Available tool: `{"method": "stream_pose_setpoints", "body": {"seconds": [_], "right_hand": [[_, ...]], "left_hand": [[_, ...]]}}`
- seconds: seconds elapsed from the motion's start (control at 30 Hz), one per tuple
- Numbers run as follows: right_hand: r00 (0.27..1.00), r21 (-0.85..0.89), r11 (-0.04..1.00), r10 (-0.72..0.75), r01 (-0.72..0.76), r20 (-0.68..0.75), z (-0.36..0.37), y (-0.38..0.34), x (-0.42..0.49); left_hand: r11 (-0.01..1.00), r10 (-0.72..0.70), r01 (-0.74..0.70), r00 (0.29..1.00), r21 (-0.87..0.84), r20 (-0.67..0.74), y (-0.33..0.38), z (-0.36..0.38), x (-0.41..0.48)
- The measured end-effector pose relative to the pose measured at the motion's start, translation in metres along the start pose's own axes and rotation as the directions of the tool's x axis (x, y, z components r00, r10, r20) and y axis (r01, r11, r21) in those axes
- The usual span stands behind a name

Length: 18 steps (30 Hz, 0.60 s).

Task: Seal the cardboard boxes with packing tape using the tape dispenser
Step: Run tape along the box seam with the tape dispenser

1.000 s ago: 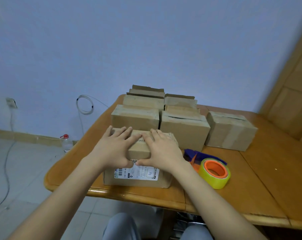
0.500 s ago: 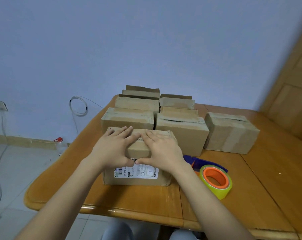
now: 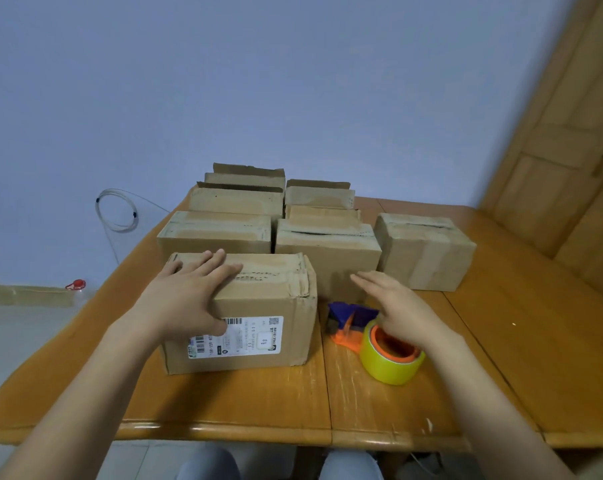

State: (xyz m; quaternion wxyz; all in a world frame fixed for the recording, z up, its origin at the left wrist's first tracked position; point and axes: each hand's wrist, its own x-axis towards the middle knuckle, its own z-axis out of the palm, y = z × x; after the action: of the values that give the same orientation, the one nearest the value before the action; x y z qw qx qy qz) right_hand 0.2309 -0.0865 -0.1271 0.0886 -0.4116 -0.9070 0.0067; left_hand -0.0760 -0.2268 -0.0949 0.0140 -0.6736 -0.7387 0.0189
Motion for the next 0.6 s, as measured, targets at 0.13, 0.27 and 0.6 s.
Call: {"method": "stream_pose_setpoints", "body": {"seconds": [0.13,0.27,0.6], "right_hand": [[0.968,-0.015,0.998,0.057,-0.055,0.245,0.022,0.023,-0.007],[0.988,-0.015,0.996,0.091,-0.09,0.125,0.031,0.02,-0.006],[0.898,0.068,0.995,0.098,-0.077,-0.429,-0.004,0.019,-0.02]], "left_hand": [[1.0,-0.001,0.001,0.999,0.0,-0.039,-0.001,0.003,-0.002],[1.0,0.019,-0.021,0.996,-0.021,-0.09,-0.001,0.004,-0.003],[0.996,0.073,-0.077,0.992,-0.034,-0.098,-0.003,0.008,-0.006]]}}
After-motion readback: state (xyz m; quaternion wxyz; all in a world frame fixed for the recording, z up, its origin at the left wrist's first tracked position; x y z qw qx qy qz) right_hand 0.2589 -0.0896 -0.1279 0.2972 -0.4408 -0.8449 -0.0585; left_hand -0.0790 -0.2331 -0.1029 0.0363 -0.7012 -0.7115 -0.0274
